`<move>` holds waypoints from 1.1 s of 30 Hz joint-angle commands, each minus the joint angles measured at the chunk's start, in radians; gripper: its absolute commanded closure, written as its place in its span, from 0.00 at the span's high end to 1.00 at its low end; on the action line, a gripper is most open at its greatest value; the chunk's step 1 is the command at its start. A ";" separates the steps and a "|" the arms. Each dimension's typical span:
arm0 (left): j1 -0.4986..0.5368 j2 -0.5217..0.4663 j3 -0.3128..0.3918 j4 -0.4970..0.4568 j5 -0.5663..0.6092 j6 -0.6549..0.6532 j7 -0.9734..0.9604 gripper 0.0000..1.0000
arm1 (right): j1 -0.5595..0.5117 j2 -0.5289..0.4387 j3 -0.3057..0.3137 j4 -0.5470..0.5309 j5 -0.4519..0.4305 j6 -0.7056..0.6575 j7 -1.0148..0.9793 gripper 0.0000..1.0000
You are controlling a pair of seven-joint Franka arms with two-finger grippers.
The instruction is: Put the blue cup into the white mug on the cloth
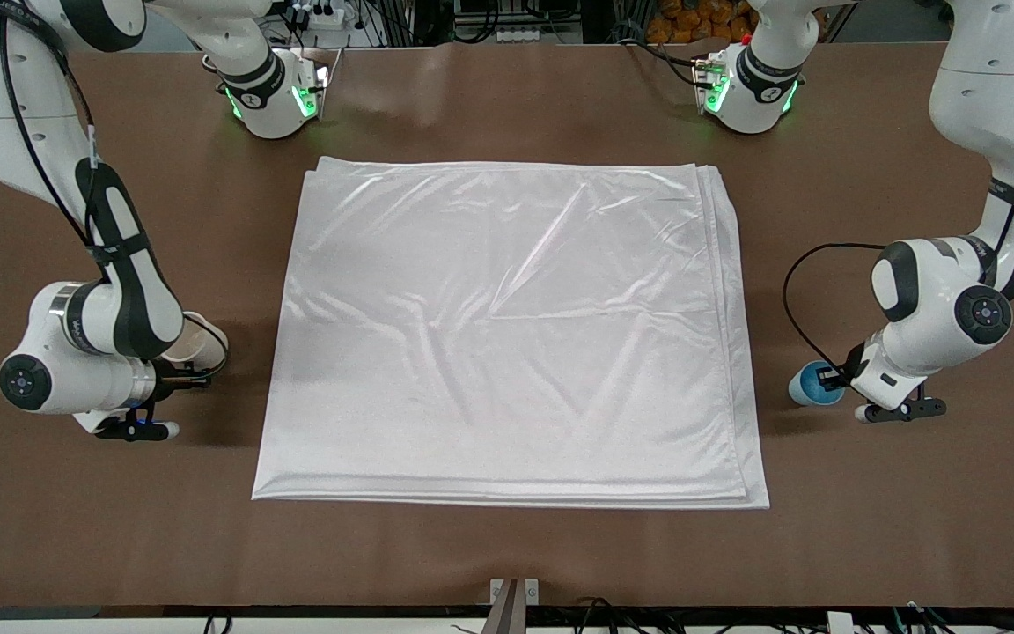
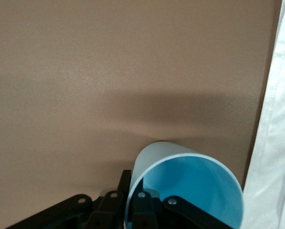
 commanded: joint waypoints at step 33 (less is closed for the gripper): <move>-0.031 -0.073 -0.013 0.050 0.057 -0.065 0.047 0.00 | 0.121 -0.039 0.096 0.110 0.001 -0.139 0.482 0.00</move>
